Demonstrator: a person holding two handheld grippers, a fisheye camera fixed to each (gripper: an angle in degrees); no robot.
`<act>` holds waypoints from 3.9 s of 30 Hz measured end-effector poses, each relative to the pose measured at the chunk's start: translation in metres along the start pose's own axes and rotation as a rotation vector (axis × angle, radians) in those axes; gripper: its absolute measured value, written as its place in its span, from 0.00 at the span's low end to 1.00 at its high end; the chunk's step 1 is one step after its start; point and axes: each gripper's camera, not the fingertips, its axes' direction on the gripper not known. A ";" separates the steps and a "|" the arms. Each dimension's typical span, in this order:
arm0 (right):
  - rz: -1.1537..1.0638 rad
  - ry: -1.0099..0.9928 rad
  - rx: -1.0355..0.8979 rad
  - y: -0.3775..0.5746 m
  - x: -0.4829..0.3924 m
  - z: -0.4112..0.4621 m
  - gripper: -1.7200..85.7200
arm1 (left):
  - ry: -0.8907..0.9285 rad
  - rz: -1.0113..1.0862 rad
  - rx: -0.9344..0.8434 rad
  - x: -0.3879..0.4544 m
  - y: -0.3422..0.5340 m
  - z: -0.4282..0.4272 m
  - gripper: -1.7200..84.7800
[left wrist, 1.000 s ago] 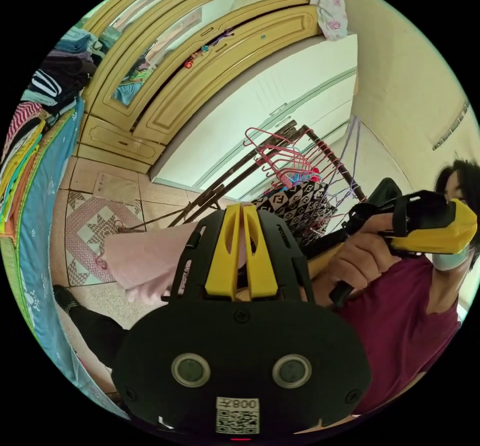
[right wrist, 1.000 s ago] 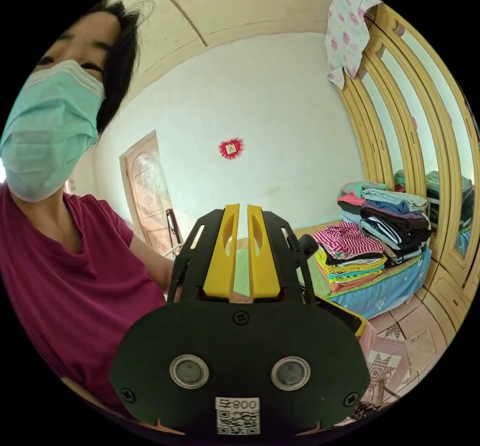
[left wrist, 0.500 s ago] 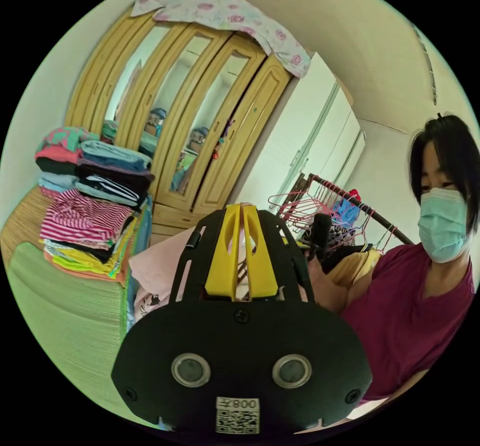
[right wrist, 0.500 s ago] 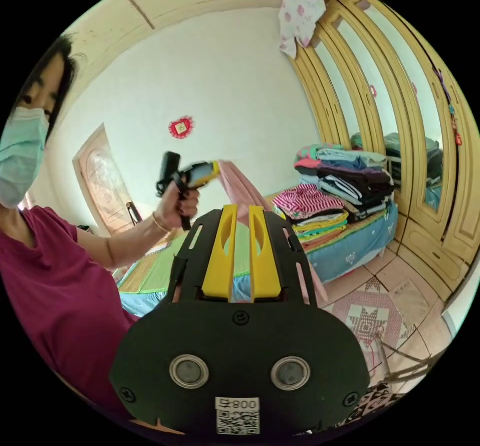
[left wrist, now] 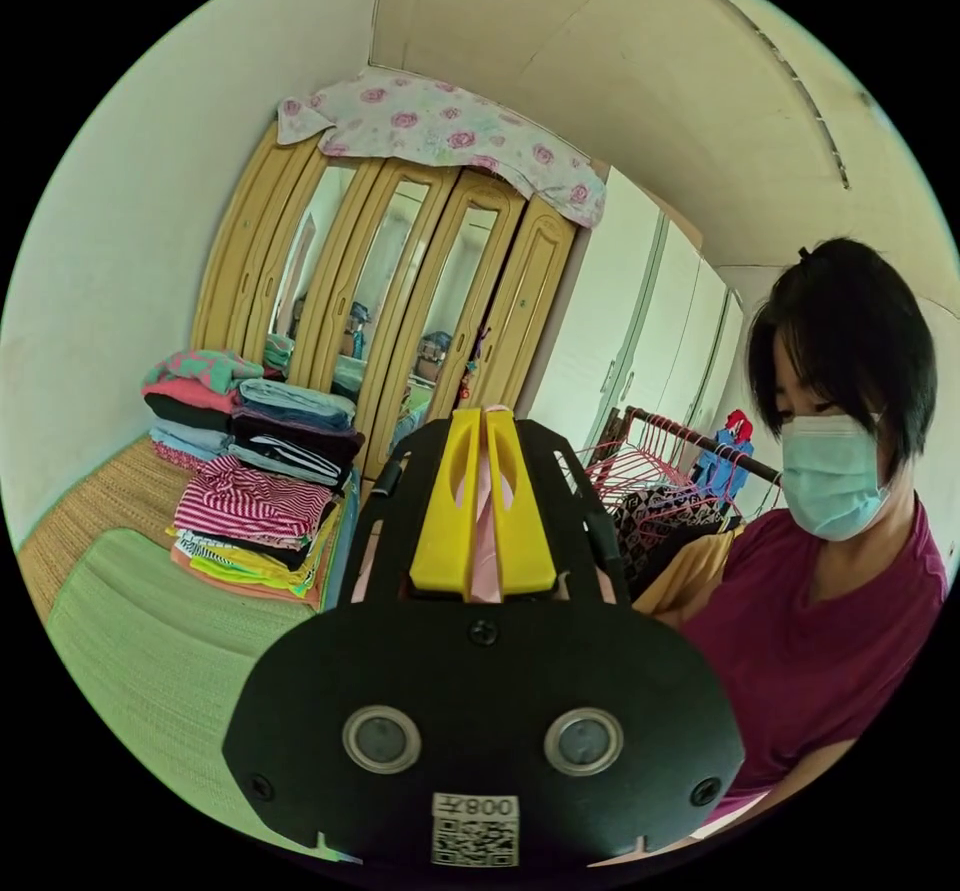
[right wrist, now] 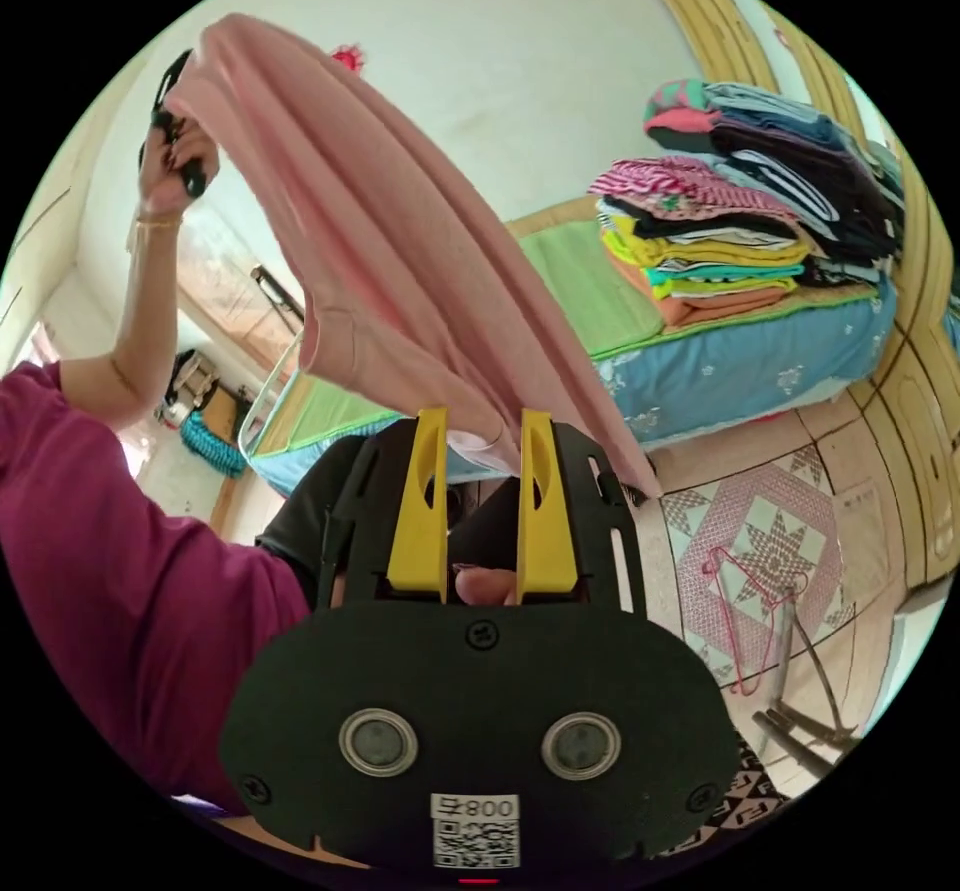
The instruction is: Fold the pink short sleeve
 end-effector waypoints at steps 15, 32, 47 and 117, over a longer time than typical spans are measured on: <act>-0.124 -0.071 -0.035 -0.053 -0.042 0.127 0.13 | -0.079 -0.071 0.076 0.004 0.084 -0.175 0.03; -0.128 0.019 0.003 -0.048 -0.054 0.100 0.04 | -0.323 -0.136 0.156 0.052 0.194 -0.377 0.03; -0.289 0.281 0.562 -0.040 -0.089 -0.168 0.04 | -0.587 -0.099 0.293 0.219 0.341 -0.605 0.03; -0.248 0.267 -0.360 -0.731 -0.092 0.883 0.02 | -0.939 -1.128 0.010 -0.581 1.032 -0.794 0.09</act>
